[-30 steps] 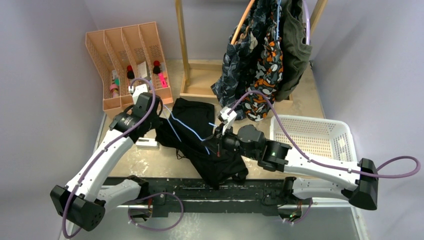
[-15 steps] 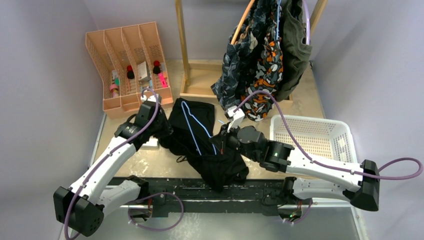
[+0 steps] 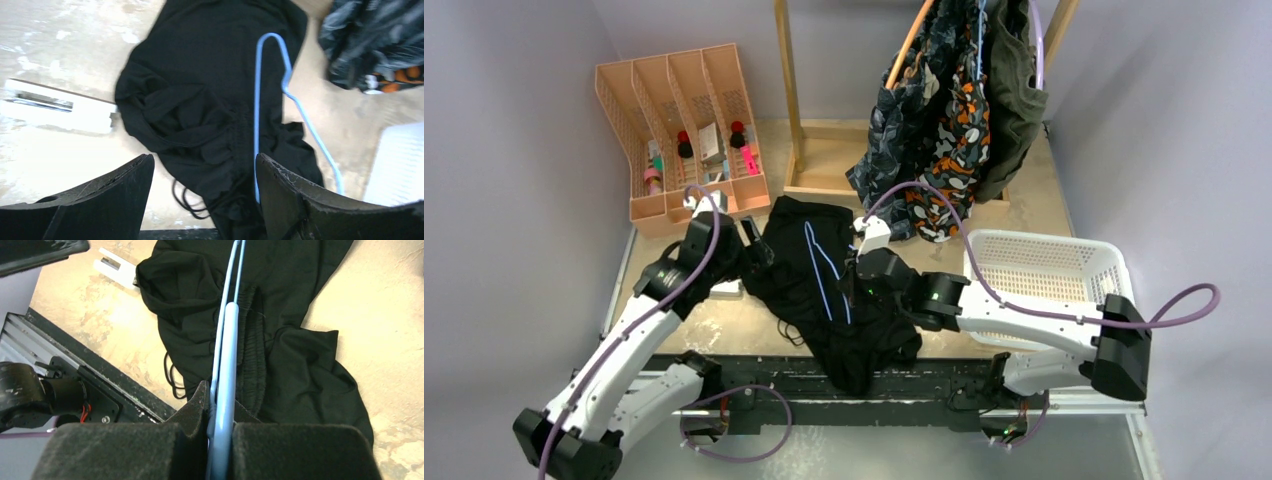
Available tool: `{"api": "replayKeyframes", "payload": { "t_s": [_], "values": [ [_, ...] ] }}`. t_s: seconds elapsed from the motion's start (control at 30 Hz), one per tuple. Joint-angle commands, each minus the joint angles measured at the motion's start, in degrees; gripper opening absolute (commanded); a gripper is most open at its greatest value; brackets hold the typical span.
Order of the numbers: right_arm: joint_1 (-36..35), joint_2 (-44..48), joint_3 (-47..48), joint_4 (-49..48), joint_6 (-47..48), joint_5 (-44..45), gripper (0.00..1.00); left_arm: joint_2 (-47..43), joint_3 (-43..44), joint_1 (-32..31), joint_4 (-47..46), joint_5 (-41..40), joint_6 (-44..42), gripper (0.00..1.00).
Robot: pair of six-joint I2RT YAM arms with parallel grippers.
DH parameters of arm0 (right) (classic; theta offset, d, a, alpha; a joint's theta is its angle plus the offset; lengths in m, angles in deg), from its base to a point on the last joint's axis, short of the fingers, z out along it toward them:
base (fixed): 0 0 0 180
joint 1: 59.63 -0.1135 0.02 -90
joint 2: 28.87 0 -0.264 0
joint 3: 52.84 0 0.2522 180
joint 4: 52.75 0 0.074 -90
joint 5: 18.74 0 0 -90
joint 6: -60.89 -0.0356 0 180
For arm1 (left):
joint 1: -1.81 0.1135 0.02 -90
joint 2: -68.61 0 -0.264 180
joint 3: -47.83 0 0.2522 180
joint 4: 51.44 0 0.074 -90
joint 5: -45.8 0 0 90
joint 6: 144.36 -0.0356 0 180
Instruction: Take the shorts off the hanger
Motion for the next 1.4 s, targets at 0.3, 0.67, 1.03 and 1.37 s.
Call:
{"api": "replayKeyframes", "payload": {
  "t_s": [0.3,0.67,1.03,1.37],
  "values": [
    [-0.4,-6.8,6.1,0.6,-8.0,0.4,0.0,-17.3,-18.7,-2.1,-19.2,19.8,18.6,0.67],
    [-0.3,-9.6,5.3,-2.0,-13.3,-0.7,0.0,-16.7,-20.4,-14.2,-26.5,9.3,21.2,0.66],
    [0.7,-10.1,6.9,-3.1,-17.0,-2.6,0.0,-8.7,-21.8,-15.1,-37.5,20.4,20.2,0.64],
    [2.1,-9.5,6.8,-3.8,-18.7,-4.4,0.0,-11.6,-27.1,-15.2,-36.0,22.2,21.0,0.61]
  ]
}}
